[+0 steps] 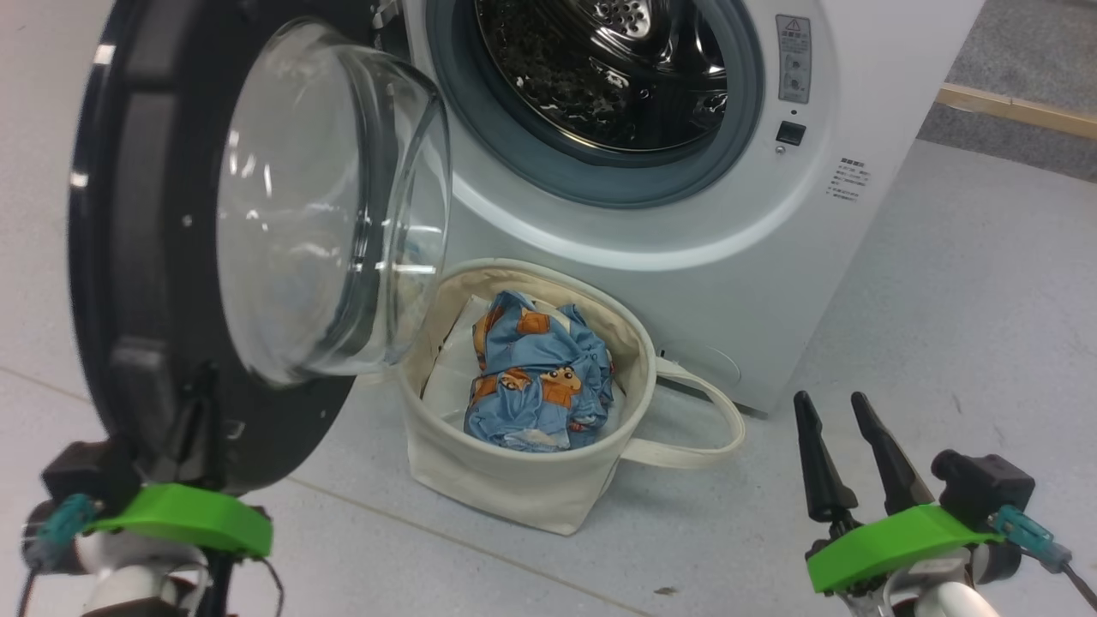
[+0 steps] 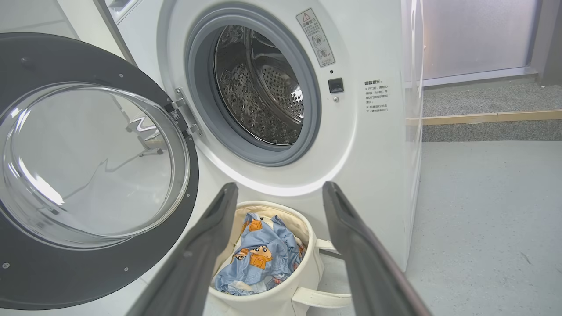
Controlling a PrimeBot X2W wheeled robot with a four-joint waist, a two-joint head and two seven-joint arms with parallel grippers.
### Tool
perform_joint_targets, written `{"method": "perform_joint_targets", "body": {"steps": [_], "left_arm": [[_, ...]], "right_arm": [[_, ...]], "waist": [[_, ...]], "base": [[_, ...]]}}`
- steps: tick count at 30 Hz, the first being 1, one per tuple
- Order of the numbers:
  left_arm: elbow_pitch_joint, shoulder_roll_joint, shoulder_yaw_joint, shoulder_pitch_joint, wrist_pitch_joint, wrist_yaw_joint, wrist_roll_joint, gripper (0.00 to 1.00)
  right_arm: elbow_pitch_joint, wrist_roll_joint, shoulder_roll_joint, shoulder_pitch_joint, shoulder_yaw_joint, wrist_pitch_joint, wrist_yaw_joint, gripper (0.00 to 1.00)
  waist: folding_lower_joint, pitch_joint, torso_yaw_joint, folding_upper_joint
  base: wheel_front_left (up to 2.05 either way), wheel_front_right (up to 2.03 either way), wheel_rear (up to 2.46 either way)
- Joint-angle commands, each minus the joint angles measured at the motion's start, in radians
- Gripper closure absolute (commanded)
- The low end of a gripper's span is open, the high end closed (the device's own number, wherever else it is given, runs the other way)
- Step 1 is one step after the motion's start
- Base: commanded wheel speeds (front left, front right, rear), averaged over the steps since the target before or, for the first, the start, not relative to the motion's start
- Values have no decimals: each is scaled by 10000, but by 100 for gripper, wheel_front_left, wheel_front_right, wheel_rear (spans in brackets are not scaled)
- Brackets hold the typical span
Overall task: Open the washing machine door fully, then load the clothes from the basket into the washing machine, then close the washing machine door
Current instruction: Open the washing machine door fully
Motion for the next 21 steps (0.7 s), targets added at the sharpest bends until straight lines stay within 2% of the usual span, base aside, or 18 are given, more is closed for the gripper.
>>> {"method": "perform_joint_targets", "body": {"steps": [1,5,13,21], "left_arm": [[-183,596,761,-319,-34,123,-130,100],[146,914,993,-449,-42,71,-235,100],[1480,2064,1743,-1117,-98,-12,-483,100],[2657,2788,2252,-1757,-256,-266,-853,100]], "right_arm": [[-309,-88,-174,-240,33,-126,6,0],[-313,-92,-203,-243,-32,-126,6,0],[-353,-87,-260,-230,-68,-126,6,0],[-325,-50,-306,-239,-48,-126,6,0]], "waist": [[0,-7,-35,0],[0,-46,-72,0],[0,-145,-358,0],[0,-135,-567,0]], "base": [[0,0,0],[0,0,0],[0,0,0],[0,0,0]]}}
